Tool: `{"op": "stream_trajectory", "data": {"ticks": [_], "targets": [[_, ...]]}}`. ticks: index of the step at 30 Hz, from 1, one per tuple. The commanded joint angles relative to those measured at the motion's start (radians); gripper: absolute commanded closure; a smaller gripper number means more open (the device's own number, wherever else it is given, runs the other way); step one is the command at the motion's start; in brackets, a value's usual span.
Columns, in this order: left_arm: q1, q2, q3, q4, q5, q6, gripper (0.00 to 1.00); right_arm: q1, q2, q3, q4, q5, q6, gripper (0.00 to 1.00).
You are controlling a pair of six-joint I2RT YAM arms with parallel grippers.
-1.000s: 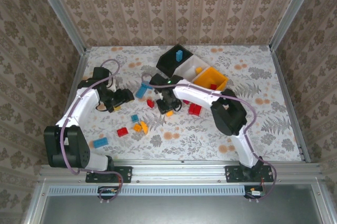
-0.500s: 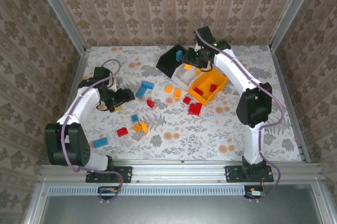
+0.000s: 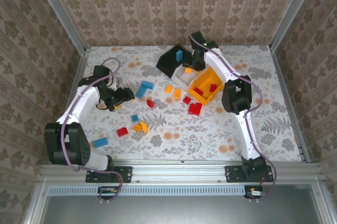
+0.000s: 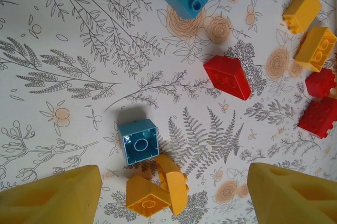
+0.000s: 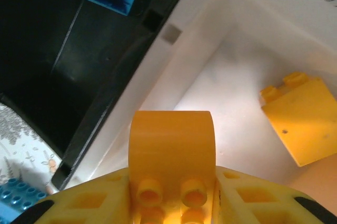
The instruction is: Sort the legos into containers by color
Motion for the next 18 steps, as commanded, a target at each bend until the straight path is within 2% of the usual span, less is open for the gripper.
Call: {"op": "stream_trajectory", "data": {"ticks": [1, 6, 11, 16, 18], "targets": [[0.005, 0.020, 0.031, -0.031, 0.002, 0.026, 0.26, -0.004, 0.016, 0.042, -0.066, 0.030, -0.023, 0.55], [0.005, 0.037, 0.042, -0.025, 0.008, 0.026, 0.26, -0.013, 0.002, 0.047, -0.069, 0.036, -0.039, 0.42], [-0.014, 0.051, 0.079, -0.038, -0.015, 0.048, 0.26, -0.017, -0.039, 0.093, -0.100, 0.032, -0.047, 0.40], [-0.090, 0.091, 0.144, -0.071, -0.071, 0.089, 0.26, -0.003, -0.147, 0.092, -0.167, 0.010, -0.069, 0.38], [-0.138, 0.127, 0.179, -0.086, -0.095, 0.112, 0.26, 0.015, -0.208, 0.038, -0.198, 0.000, -0.084, 0.37]]}}
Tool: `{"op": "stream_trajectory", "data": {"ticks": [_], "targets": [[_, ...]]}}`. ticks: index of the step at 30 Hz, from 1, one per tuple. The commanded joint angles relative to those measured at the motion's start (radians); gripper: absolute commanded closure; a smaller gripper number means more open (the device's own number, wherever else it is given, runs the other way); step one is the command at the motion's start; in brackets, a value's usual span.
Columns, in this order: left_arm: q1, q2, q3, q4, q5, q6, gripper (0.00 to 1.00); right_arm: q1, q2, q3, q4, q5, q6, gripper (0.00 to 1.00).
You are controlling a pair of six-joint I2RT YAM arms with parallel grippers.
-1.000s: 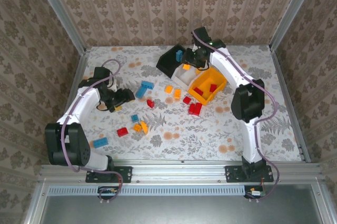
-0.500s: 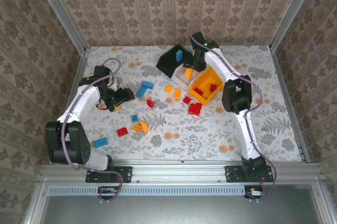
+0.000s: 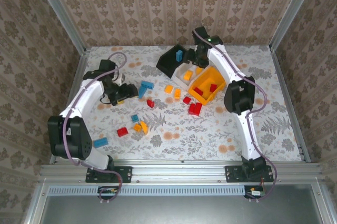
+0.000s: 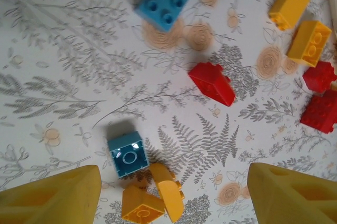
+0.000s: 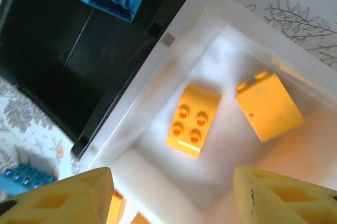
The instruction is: Sort the legos into containers by color
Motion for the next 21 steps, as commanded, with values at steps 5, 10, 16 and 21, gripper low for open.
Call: {"op": "stream_trajectory", "data": {"ticks": [5, 10, 16, 21], "targets": [[-0.173, 0.181, 0.173, -0.100, -0.140, 0.164, 0.26, 0.088, -0.392, -0.377, -0.016, -0.012, -0.055, 0.36], [-0.236, 0.332, 0.286, -0.128, -0.193, 0.280, 0.26, 0.096, -0.621, -0.739, 0.114, -0.060, 0.027, 0.35], [-0.265, 0.474, 0.392, -0.165, -0.238, 0.373, 0.26, 0.089, -0.767, -0.942, 0.135, -0.040, 0.038, 0.35], [-0.294, 0.537, 0.428, -0.183, -0.235, 0.395, 0.27, 0.067, -0.828, -1.020, 0.157, -0.030, 0.054, 0.35]]}}
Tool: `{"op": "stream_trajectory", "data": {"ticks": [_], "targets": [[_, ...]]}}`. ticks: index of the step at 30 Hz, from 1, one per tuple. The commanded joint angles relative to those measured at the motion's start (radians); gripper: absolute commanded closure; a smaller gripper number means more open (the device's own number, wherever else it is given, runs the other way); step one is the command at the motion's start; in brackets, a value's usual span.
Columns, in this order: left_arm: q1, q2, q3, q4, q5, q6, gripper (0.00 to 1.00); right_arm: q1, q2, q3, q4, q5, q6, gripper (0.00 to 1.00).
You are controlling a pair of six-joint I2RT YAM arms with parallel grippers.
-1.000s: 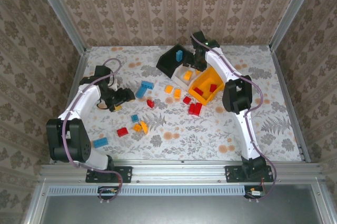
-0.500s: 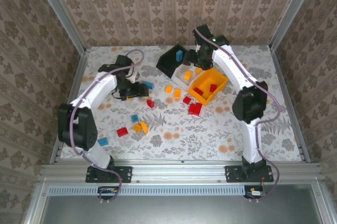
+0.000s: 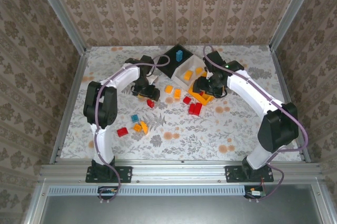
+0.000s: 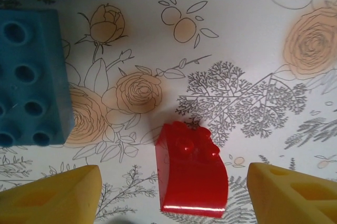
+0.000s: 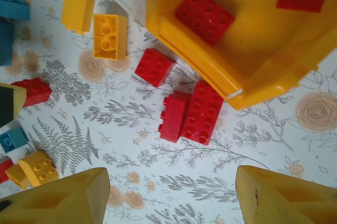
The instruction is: Sort the legos into containers by color
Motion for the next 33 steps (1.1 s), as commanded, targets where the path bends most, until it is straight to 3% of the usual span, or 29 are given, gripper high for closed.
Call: {"op": "stream_trajectory", "data": {"ticks": [1, 9, 14, 25, 28, 33], "targets": [[-0.037, 0.024, 0.032, -0.053, -0.018, 0.057, 0.27, -0.016, -0.063, -0.034, 0.039, 0.011, 0.025, 0.35], [-0.059, 0.079, 0.022, -0.026, -0.014, 0.051, 0.31, -0.035, -0.074, -0.024, 0.023, 0.014, 0.008, 0.34], [-0.059, 0.085, 0.017, -0.033, -0.028, 0.044, 0.39, -0.047, -0.091, -0.025, 0.010, 0.022, 0.003, 0.34], [-0.057, 0.030, -0.031, -0.033, -0.031, 0.017, 0.67, -0.067, -0.122, -0.030, 0.019, 0.030, 0.010, 0.34], [-0.052, 0.012, -0.010, -0.046, -0.003, -0.007, 0.68, -0.077, -0.145, -0.014, 0.007, 0.043, 0.009, 0.34], [-0.048, -0.023, 0.137, -0.056, 0.149, -0.120, 0.69, -0.128, -0.208, -0.003, -0.035, 0.067, 0.000, 0.34]]}}
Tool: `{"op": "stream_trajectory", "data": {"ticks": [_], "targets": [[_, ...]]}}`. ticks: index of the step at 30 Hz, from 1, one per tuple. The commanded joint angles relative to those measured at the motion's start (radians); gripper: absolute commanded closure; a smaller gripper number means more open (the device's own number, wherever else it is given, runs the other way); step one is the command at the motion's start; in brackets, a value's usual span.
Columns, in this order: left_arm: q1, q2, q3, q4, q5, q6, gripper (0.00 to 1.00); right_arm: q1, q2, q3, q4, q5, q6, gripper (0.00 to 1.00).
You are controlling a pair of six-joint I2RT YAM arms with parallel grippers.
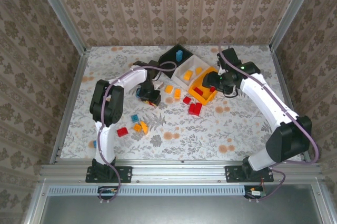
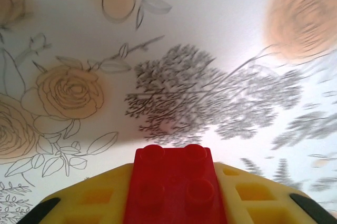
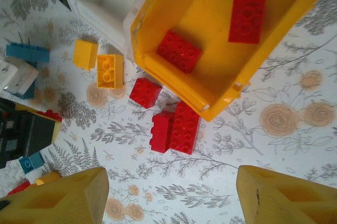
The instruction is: Sort the legos into containers by color
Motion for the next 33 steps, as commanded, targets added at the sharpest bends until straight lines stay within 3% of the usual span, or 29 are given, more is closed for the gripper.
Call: {"op": "stream_trajectory", "data": {"ticks": [1, 5, 13, 22, 33], "targets": [[0.005, -0.082, 0.144, -0.003, 0.152, -0.121, 0.69, -0.043, -0.080, 0.020, -0.058, 0.039, -0.005, 0.34], [-0.014, -0.044, 0.297, 0.112, 0.339, -0.292, 0.70, -0.100, -0.151, -0.017, -0.086, 0.041, -0.009, 0.34], [-0.106, 0.192, 0.573, 0.363, 0.567, -0.632, 0.69, -0.158, -0.227, -0.063, -0.083, 0.004, 0.035, 0.34], [-0.168, 0.475, 0.927, 0.465, 0.614, -0.889, 0.68, -0.165, -0.265, -0.115, -0.057, -0.006, 0.060, 0.33], [-0.187, 0.561, 0.938, 0.557, 0.645, -1.009, 0.64, -0.190, -0.256, -0.146, -0.043, -0.027, 0.043, 0.33]]}}
